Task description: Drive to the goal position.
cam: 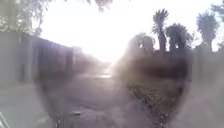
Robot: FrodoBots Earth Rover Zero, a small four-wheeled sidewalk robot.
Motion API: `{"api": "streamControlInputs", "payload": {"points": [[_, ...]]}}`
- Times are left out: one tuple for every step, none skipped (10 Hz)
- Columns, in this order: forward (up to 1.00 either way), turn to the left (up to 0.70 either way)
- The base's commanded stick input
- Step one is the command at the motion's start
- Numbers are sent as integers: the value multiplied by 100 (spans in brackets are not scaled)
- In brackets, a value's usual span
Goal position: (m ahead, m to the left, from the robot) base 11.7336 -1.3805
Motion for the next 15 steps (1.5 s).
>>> {"api": "streamControlInputs", "payload": {"points": [[100, 0], [100, 0], [100, 0], [100, 0], [100, 0], [100, 0], [100, 0], [100, 0], [100, 0], [100, 0], [100, 0], [100, 0], [100, 0], [100, 0], [100, 0]]}}
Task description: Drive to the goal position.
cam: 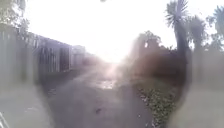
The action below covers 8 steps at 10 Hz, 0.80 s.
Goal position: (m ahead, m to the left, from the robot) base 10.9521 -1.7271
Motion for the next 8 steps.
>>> {"api": "streamControlInputs", "payload": {"points": [[100, 0], [100, 0], [100, 0], [100, 0], [100, 0], [100, 0], [100, 0], [100, -1]]}}
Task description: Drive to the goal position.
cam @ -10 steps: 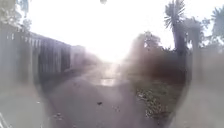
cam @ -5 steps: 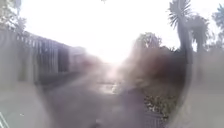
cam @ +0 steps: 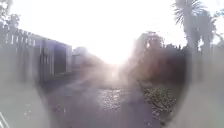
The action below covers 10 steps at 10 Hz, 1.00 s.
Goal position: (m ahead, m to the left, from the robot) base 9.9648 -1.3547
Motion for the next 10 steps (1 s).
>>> {"api": "streamControlInputs", "payload": {"points": [[100, -14], [100, -26], [100, -39], [100, -40], [100, -40], [100, -40], [100, 0], [100, 0], [100, 0], [100, 0]]}}
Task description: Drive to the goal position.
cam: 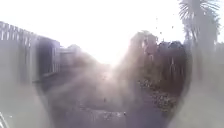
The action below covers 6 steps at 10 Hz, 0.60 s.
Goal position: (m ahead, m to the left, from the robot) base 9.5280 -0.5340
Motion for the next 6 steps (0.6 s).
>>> {"api": "streamControlInputs", "payload": {"points": [[100, 0], [100, 0], [100, 0], [100, 0], [100, 0], [100, 0]]}}
